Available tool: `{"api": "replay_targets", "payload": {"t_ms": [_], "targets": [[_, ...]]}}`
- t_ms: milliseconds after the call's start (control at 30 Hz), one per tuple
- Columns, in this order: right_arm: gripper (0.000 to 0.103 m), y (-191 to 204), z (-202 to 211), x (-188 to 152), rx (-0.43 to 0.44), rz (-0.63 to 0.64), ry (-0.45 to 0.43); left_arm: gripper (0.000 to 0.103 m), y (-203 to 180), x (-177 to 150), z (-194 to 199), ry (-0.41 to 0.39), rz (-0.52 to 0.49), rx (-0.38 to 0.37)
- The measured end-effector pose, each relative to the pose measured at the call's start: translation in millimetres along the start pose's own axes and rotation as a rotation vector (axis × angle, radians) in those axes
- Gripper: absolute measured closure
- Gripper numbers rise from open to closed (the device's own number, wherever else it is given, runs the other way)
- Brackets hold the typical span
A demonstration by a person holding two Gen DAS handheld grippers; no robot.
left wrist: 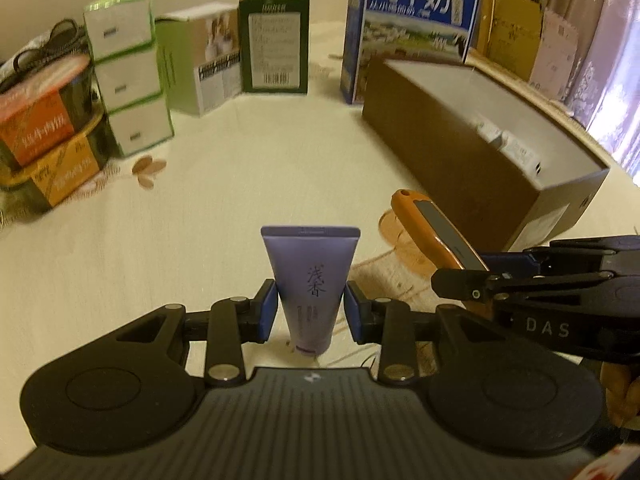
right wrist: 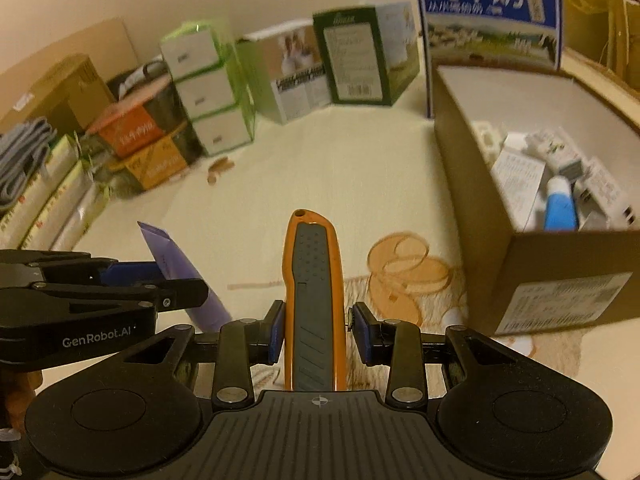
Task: Organize rigid objects
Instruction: 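Lift the purple tube and orange knife and carry both toward the shoebox, then lower the tube and knife into the shoebox and open both tools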
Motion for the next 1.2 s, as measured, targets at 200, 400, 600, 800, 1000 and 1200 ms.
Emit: {"api": "replay_targets", "payload": {"t_ms": [200,400,600,800,1000,1200], "targets": [[0.071,-6,23,20,-0.005,-0.018,-0.066,0.073,-10,28,19,-0.074,-0.013,-0.018],[0.071,-23,46,46,-0.023,-0.052,-0.139,0.073,-26,61,32,-0.146,-0.042,-0.05],[0.071,-48,70,77,-0.055,-0.098,-0.228,0.073,-50,100,41,-0.214,-0.088,-0.1],[0.071,-81,92,110,-0.084,-0.142,-0.301,0.073,-79,139,41,-0.268,-0.135,-0.149],[0.071,-119,105,133,-0.127,-0.175,-0.336,0.073,-108,172,29,-0.283,-0.164,-0.203],[0.071,-155,103,143,-0.168,-0.207,-0.325,0.073,-130,194,1,-0.242,-0.158,-0.249]]}}
Point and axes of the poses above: each gripper's, at about its wrist camera, not at the fingertips, and z roughly against the way its jaws point, y to its left, x to its top, the point moved 4 cm from there along -z, roughly the way its jaws point, and after that the axes turned 11 degrees about -z, right-handed, at the moved point
